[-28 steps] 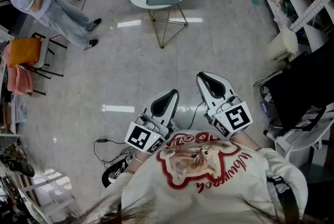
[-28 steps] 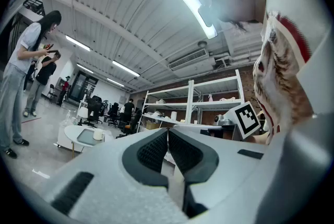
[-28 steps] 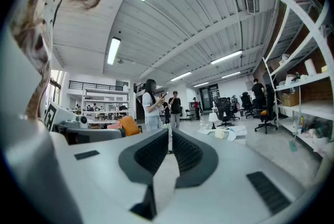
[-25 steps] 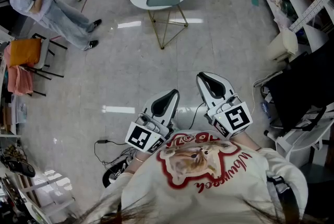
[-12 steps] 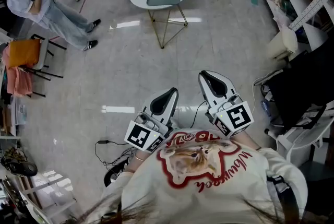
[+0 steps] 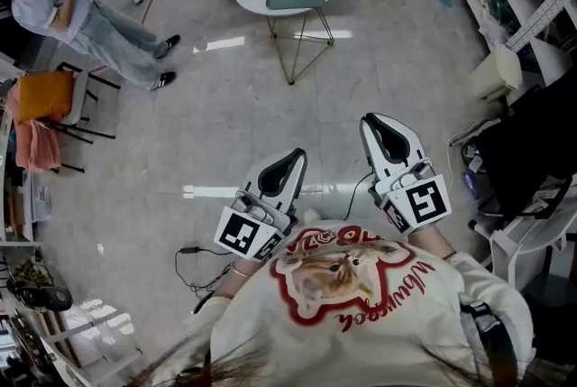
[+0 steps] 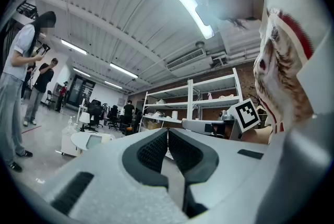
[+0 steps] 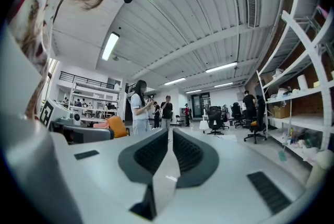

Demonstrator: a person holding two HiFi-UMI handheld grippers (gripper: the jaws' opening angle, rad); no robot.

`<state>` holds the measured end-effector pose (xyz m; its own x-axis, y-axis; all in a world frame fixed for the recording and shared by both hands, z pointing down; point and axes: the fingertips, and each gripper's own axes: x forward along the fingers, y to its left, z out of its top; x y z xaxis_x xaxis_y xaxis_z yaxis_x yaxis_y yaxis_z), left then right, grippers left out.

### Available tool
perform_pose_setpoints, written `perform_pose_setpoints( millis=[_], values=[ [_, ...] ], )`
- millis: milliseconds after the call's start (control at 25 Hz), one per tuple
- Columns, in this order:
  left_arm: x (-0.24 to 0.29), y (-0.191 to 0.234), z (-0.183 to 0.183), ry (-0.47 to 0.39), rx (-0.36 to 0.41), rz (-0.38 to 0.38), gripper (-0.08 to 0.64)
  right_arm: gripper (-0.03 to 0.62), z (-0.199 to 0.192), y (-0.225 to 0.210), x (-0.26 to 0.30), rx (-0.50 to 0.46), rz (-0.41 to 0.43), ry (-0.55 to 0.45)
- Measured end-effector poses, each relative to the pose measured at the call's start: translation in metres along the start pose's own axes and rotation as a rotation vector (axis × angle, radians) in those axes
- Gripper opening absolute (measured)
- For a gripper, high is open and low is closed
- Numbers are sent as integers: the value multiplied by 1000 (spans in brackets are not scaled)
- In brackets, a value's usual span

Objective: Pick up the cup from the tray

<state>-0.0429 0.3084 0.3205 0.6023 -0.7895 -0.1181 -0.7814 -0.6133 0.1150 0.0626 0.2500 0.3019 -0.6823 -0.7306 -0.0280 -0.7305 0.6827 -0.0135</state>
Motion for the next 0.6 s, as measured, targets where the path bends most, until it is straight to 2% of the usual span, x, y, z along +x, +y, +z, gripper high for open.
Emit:
perform_pose_setpoints(
  millis=[200, 360, 600],
  values=[
    [-11, 20, 4, -11, -15, 0, 18, 48, 1, 9, 8, 24, -58, -15],
    [-10, 25, 6, -20, -19, -5, 18, 48, 0, 16, 14, 24, -52, -2],
    [6, 35, 3, -21, -31, -19, 18, 48, -1, 3, 25, 30, -62, 3]
  ],
)
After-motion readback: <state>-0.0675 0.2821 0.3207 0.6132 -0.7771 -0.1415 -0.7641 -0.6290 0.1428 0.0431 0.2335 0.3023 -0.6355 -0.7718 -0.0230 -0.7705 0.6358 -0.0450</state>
